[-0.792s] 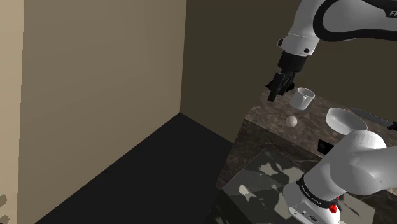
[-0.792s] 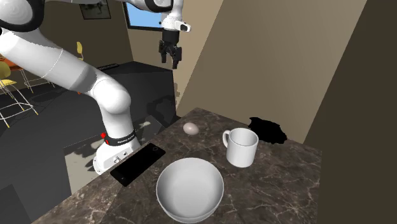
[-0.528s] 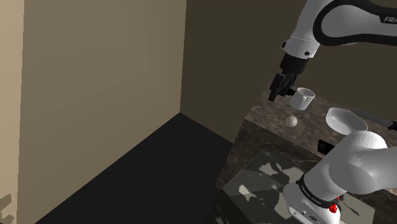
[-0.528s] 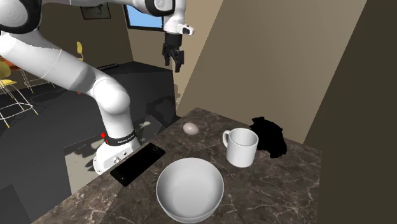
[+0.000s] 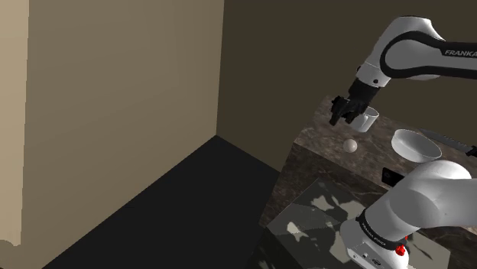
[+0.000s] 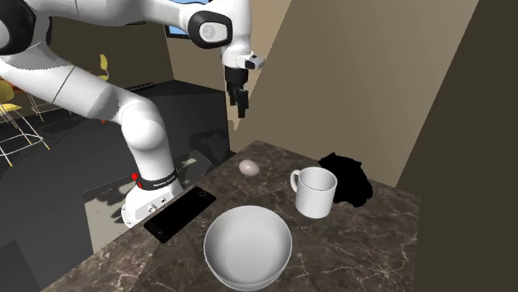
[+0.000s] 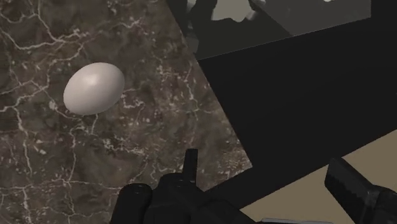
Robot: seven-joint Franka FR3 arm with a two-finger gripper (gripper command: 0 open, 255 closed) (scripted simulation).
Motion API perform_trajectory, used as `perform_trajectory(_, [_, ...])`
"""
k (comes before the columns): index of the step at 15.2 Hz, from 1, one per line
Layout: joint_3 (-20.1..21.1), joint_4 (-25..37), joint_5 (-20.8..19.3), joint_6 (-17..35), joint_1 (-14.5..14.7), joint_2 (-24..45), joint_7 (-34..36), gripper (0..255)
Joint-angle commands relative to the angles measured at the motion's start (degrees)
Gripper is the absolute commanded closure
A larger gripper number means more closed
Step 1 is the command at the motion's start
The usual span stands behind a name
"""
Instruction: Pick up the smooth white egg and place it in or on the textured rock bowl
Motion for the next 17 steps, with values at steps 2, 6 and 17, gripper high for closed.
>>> perform_trajectory(2, [-3.11, -3.54, -1.76, 4.96, -3.96, -0.60, 0.33, 0])
perform_trajectory(6, [-7.43, -7.71, -3.98, 11.63, -9.36, -0.59, 0.52, 0])
perform_trajectory(17, [-17.16, -15.00, -7.30, 28.75, -18.34, 5.02, -0.55, 0])
